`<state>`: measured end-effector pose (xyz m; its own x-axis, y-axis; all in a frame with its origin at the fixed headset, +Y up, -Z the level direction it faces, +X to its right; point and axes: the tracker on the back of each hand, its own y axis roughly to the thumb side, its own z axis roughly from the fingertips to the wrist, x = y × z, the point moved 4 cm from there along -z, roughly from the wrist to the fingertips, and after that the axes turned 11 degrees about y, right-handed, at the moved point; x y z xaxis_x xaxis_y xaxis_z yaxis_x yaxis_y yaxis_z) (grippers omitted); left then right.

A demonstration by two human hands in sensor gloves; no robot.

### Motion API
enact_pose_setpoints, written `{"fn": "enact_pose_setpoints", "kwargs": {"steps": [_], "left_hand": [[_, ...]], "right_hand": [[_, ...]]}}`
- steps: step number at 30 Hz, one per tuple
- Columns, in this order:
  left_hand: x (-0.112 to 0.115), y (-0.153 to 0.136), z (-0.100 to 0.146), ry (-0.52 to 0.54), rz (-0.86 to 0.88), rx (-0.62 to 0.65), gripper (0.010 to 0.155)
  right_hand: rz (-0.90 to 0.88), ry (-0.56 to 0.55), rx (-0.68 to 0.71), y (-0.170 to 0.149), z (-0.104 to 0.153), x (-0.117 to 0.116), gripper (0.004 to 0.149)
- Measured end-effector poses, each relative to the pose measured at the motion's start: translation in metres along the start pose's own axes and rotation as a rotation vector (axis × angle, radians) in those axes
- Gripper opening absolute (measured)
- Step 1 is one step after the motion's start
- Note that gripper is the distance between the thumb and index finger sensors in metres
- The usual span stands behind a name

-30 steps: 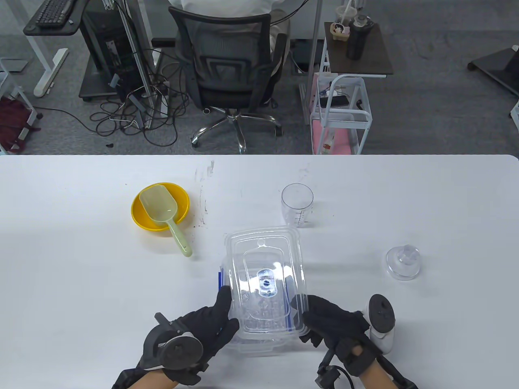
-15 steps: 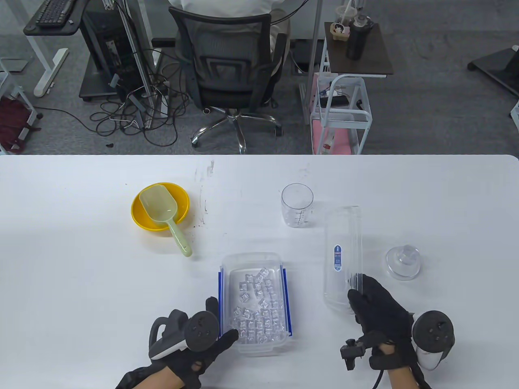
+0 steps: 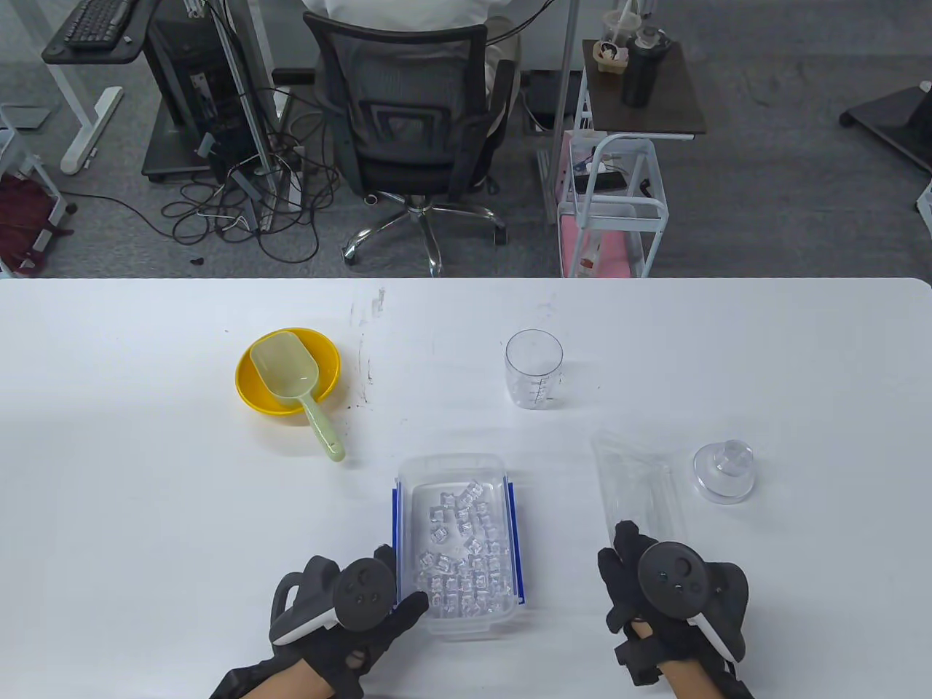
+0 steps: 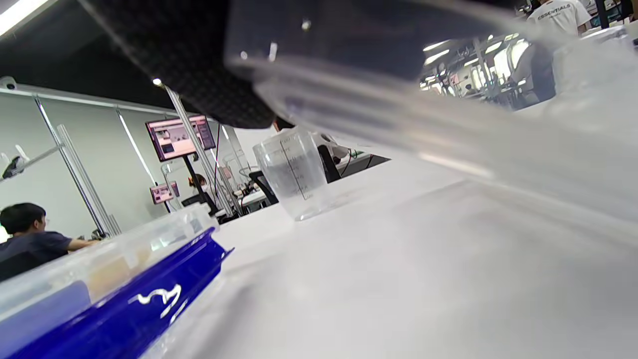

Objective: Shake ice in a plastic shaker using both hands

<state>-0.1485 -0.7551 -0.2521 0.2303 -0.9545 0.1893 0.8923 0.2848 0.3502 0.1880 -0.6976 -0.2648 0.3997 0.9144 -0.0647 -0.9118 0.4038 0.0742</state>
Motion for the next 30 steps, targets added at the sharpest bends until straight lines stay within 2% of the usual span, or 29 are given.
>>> {"fn": "enact_pose_setpoints", "kwargs": {"steps": [7, 13, 20, 27, 30], "left_hand": [[0.000, 0.000, 0.000, 0.000, 0.003, 0.004, 0.090], [0.001, 0.000, 0.000, -0.011, 0.004, 0.001, 0.090], [0.001, -0.001, -0.001, -0.010, 0.004, 0.005, 0.090], [0.002, 0.000, -0.001, -0.021, 0.024, 0.010, 0.090], [0.002, 0.002, -0.001, -0.025, 0.018, 0.012, 0.088]], "right_hand": [[0.087, 0.042, -0.028, 0.007, -0.003, -0.015, 0.093], [0.100, 0.052, -0.034, 0.007, -0.004, -0.019, 0.094], [0.083, 0.002, -0.018, 0.007, -0.003, -0.015, 0.093], [0.038, 0.002, 0.006, 0.004, -0.006, -0.014, 0.092], [0.019, -0.015, 0.027, 0.015, -0.012, -0.005, 0.091]]}}
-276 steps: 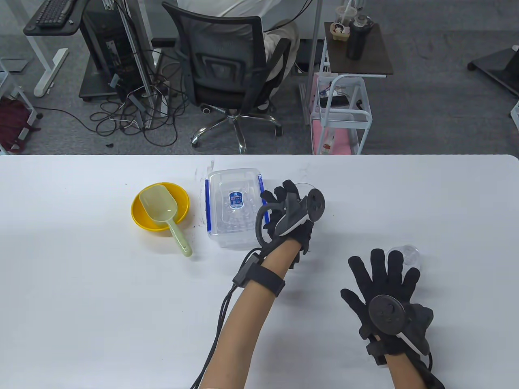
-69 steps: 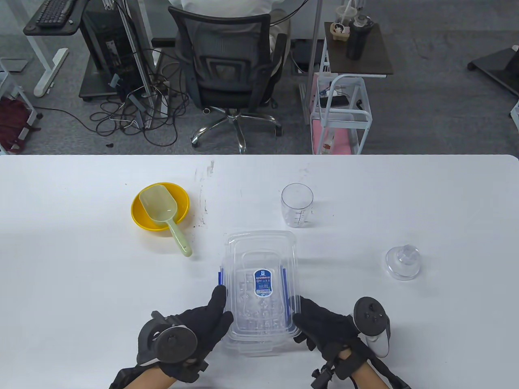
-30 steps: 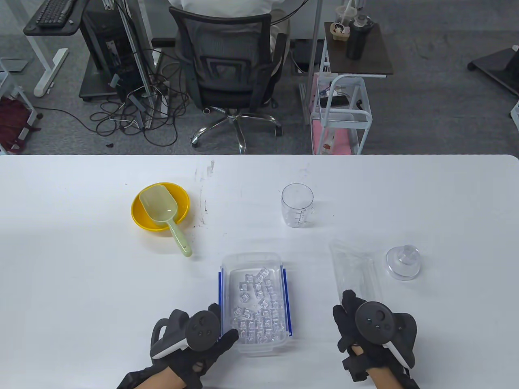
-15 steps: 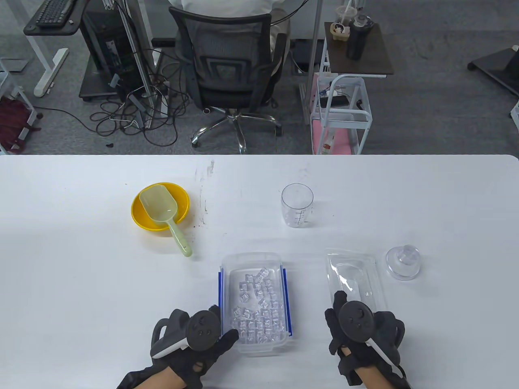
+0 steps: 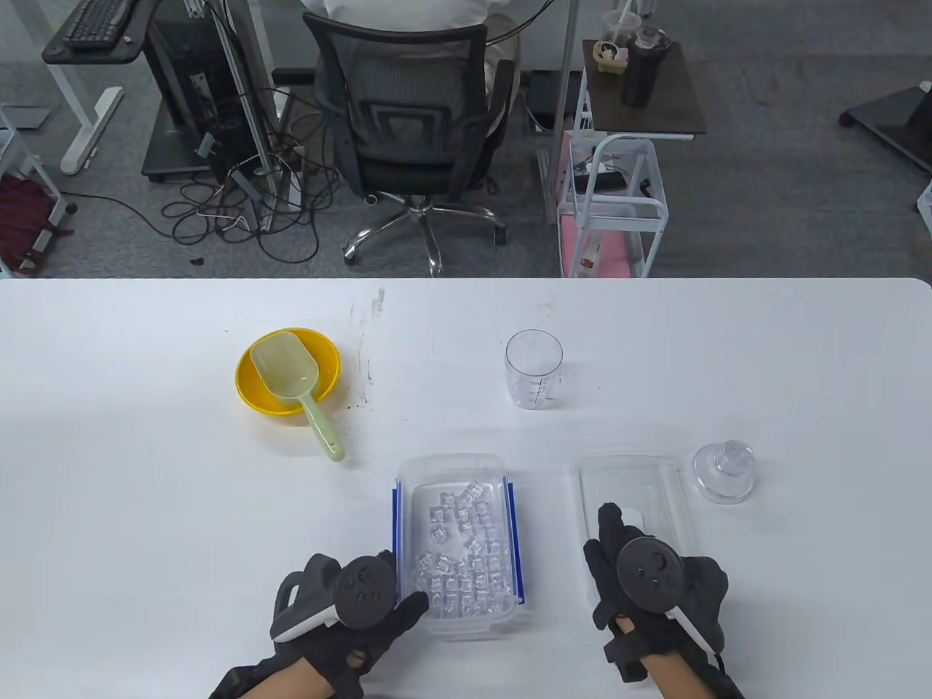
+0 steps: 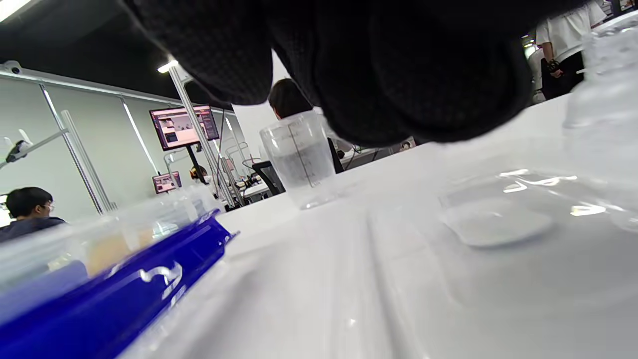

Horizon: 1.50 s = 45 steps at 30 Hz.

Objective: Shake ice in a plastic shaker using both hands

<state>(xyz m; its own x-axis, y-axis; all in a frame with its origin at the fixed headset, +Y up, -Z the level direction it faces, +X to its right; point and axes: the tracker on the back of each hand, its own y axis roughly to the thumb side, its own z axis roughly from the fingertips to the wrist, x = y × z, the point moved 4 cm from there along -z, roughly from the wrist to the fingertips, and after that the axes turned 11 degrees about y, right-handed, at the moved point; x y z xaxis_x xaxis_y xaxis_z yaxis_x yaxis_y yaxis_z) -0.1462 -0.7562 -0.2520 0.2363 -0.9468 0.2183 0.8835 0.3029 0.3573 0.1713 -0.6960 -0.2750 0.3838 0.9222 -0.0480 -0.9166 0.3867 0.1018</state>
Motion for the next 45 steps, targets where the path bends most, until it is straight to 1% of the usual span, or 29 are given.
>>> {"fn": "enact_pose_setpoints", "kwargs": {"steps": [3, 6, 10, 14, 15, 18, 20, 24, 25, 28, 30, 32, 37, 40, 42, 45], "left_hand": [[0.000, 0.000, 0.000, 0.003, 0.007, 0.002, 0.088], [0.000, 0.000, 0.000, 0.004, 0.006, 0.002, 0.087], [0.000, 0.001, 0.000, 0.008, 0.012, 0.006, 0.085], [0.000, 0.002, 0.001, 0.013, -0.001, 0.009, 0.084], [0.000, 0.002, 0.000, 0.013, 0.002, 0.011, 0.084], [0.000, 0.002, 0.001, 0.014, 0.005, 0.017, 0.084], [0.000, 0.002, 0.001, 0.016, 0.004, 0.019, 0.084], [0.000, 0.002, 0.001, 0.014, 0.007, 0.020, 0.084], [0.000, 0.002, 0.001, 0.014, 0.007, 0.020, 0.084], [0.000, 0.002, 0.000, 0.012, 0.010, 0.021, 0.083], [0.000, 0.002, 0.000, 0.010, 0.013, 0.020, 0.083], [0.000, 0.001, 0.000, 0.006, 0.014, 0.019, 0.082], [-0.003, 0.000, -0.001, 0.008, 0.010, 0.007, 0.079], [-0.009, 0.002, -0.002, 0.064, -0.070, 0.003, 0.077], [-0.011, 0.001, -0.003, 0.076, -0.100, -0.009, 0.075], [-0.014, -0.005, -0.006, 0.091, -0.100, -0.038, 0.073]], "right_hand": [[0.018, -0.009, 0.055, 0.028, -0.015, 0.014, 0.090], [0.017, 0.022, 0.081, 0.049, -0.033, 0.015, 0.089], [0.040, 0.142, 0.085, 0.075, -0.063, -0.005, 0.090], [0.080, 0.233, 0.089, 0.090, -0.082, -0.029, 0.091], [0.096, 0.263, 0.092, 0.092, -0.086, -0.035, 0.067], [0.094, 0.324, 0.084, 0.096, -0.094, -0.048, 0.070], [0.088, 0.342, 0.082, 0.096, -0.098, -0.054, 0.070], [0.127, 0.343, 0.067, 0.094, -0.101, -0.062, 0.069], [0.129, 0.345, 0.065, 0.093, -0.101, -0.062, 0.096], [0.108, 0.370, 0.061, 0.091, -0.101, -0.064, 0.098], [0.075, 0.443, 0.055, 0.088, -0.103, -0.068, 0.101], [0.064, 0.464, 0.062, 0.087, -0.103, -0.070, 0.101], [0.048, 0.484, 0.100, 0.084, -0.100, -0.074, 0.102], [0.026, 0.505, 0.111, 0.078, -0.098, -0.076, 0.104], [0.026, 0.487, 0.116, 0.077, -0.096, -0.073, 0.106], [0.064, 0.469, 0.105, 0.075, -0.092, -0.069, 0.109]]}}
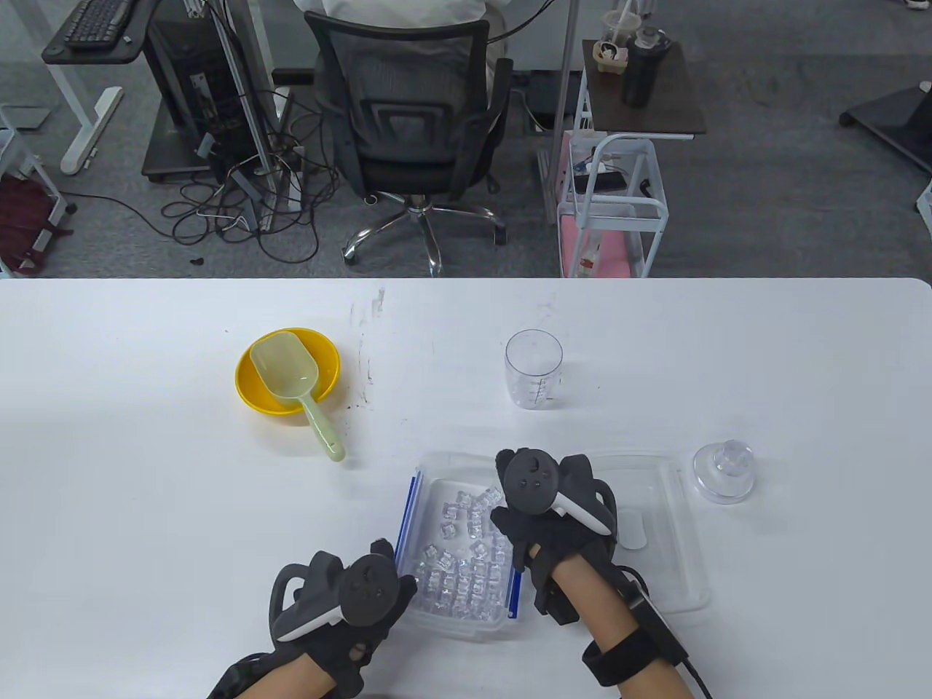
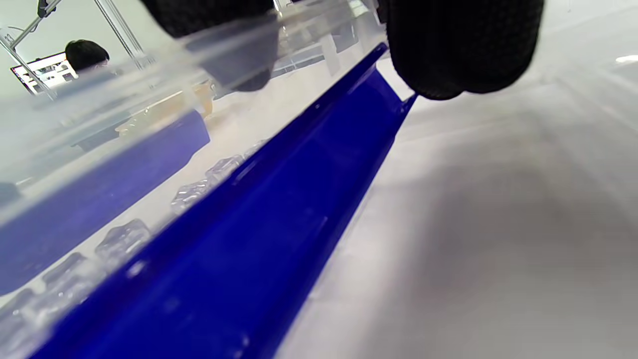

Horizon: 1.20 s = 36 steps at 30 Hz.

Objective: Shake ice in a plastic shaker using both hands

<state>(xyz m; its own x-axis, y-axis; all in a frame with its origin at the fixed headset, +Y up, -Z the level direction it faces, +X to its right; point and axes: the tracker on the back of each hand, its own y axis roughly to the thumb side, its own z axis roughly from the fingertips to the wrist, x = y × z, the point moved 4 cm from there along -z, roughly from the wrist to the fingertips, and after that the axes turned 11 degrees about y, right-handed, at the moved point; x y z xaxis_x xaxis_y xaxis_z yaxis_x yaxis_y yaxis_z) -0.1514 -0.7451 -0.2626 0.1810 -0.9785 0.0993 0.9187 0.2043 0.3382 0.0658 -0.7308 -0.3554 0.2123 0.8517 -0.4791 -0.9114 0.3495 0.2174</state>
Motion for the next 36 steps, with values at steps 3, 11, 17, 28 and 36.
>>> {"fn": "enact_pose_setpoints", "kwargs": {"steps": [3, 11, 17, 28, 36], "left_hand": [[-0.002, -0.011, -0.007, 0.003, 0.023, -0.038, 0.072], [-0.005, -0.035, -0.056, -0.082, 0.150, -0.090, 0.066], [-0.008, -0.045, -0.081, -0.116, 0.233, -0.140, 0.067], [-0.008, -0.039, -0.070, -0.066, 0.401, -0.028, 0.070], [-0.009, -0.036, -0.063, 0.080, 0.389, 0.006, 0.065]], "right_hand": [[0.029, -0.027, -0.026, -0.004, 0.008, 0.000, 0.110], [0.079, -0.119, -0.097, -0.020, 0.035, 0.001, 0.105], [0.125, -0.183, -0.150, -0.028, 0.057, 0.001, 0.091], [-0.146, 0.007, -0.052, -0.055, 0.062, -0.006, 0.073], [-0.208, 0.116, -0.043, -0.058, 0.062, -0.012, 0.069]]}}
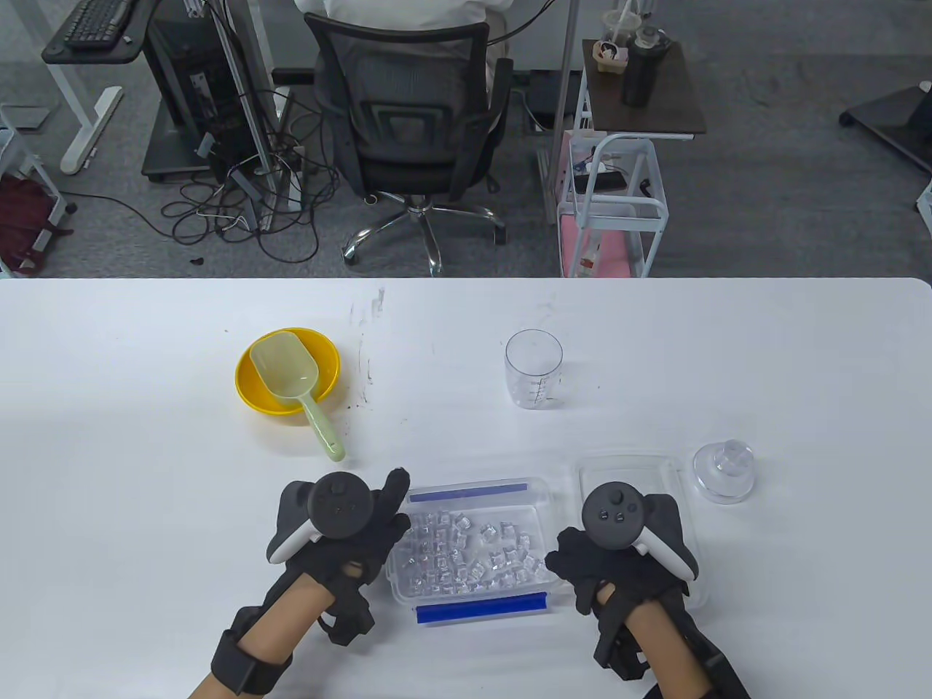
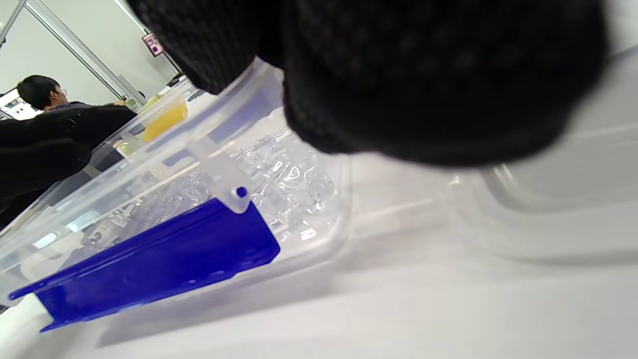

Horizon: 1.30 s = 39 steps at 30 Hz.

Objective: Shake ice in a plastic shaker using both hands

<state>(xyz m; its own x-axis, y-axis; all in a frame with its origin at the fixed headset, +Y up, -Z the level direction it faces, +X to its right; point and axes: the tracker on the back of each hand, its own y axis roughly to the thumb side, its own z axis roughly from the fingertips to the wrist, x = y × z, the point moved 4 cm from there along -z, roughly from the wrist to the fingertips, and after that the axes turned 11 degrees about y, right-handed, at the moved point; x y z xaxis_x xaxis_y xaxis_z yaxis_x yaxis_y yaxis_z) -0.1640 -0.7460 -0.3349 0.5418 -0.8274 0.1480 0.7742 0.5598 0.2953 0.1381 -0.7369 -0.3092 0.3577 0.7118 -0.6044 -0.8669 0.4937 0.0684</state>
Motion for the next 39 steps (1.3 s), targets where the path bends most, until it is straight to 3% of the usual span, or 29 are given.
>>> {"fn": "enact_pose_setpoints", "kwargs": {"steps": [10, 28, 32, 36, 39], "left_hand": [[0.000, -0.001, 0.001, 0.055, 0.036, -0.001, 0.063], [-0.002, -0.004, 0.001, 0.055, 0.059, -0.012, 0.063], [-0.021, -0.011, -0.001, 0.087, 0.089, -0.068, 0.062], [-0.066, -0.040, 0.004, 0.248, 0.167, -0.167, 0.057], [-0.088, -0.068, 0.012, 0.343, 0.205, -0.252, 0.058]], "right_hand": [[-0.039, 0.087, 0.003, -0.001, 0.000, -0.005, 0.069], [-0.076, 0.102, -0.002, -0.003, 0.000, -0.006, 0.068], [-0.098, 0.115, 0.002, -0.006, 0.000, -0.007, 0.069], [-0.091, 0.112, -0.002, -0.006, 0.000, -0.006, 0.069], [-0.087, 0.109, -0.004, -0.005, 0.000, -0.006, 0.069]]}}
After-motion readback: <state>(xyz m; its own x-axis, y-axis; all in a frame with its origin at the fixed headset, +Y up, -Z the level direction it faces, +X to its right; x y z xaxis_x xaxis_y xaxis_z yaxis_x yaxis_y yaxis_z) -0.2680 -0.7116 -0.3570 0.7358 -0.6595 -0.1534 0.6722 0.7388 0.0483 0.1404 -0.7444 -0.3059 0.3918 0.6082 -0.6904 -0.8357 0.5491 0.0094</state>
